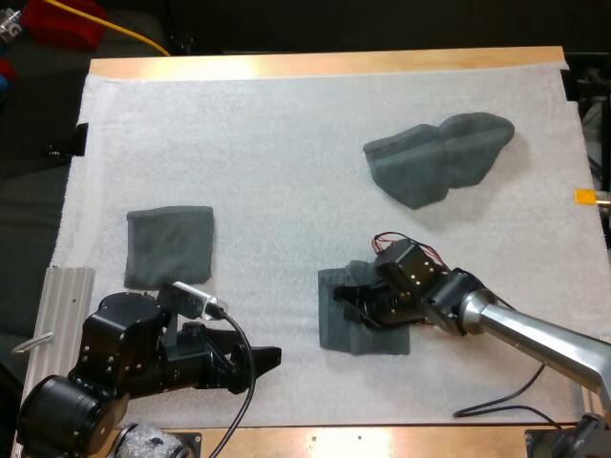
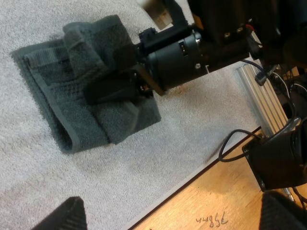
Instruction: Pick towel from pile, fold and stack
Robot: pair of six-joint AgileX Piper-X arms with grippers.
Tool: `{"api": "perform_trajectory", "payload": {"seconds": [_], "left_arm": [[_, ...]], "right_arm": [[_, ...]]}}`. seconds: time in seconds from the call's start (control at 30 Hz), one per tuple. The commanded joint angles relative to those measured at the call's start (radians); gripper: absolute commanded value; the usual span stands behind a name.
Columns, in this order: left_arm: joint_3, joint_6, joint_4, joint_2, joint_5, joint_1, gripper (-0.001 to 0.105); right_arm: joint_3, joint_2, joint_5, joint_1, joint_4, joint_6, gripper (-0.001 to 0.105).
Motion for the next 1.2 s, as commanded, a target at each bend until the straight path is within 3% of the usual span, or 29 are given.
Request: {"api": "perform_trajectory", "payload": {"seconds": [0.0,0.07,0.17,0.33,0.43,0.97,1.17], "left_arm": [[-0.004,-0.010,0.002,-0.006,0.013,0.001,0.071],[-0.004,-0.010,0.002,-0.006,0.013,0.001,0.071],[-0.004,-0.010,0.002,-0.006,0.013,0.001,0.071],[-0.004,-0.010,0.002,-0.006,0.013,0.001,0.071],[-0.004,-0.010,0.002,-0.006,0.013,0.001,0.071],[-0.004,-0.010,0.002,-0.006,0.013,0.001,0.071],[-0.004,-0.010,0.002,-0.006,0.013,0.001,0.071]], "right_arm": [[-0.006,0.004,-0.013,0.004,-0.019,0.001,0.001],[-0.006,0.009,-0.013,0.004,-0.034,0.001,0.002],[-0.006,0.011,-0.015,0.004,-0.060,0.001,0.014],[-0.006,0.009,-0.095,0.004,-0.137,-0.003,0.054],[-0.006,0.009,-0.151,0.004,-0.181,-0.003,0.064],[-0.006,-0.011,-0.100,0.095,-0.159,-0.005,0.063],[-0.006,-0.100,0.044,0.095,-0.017,-0.126,0.063]]}}
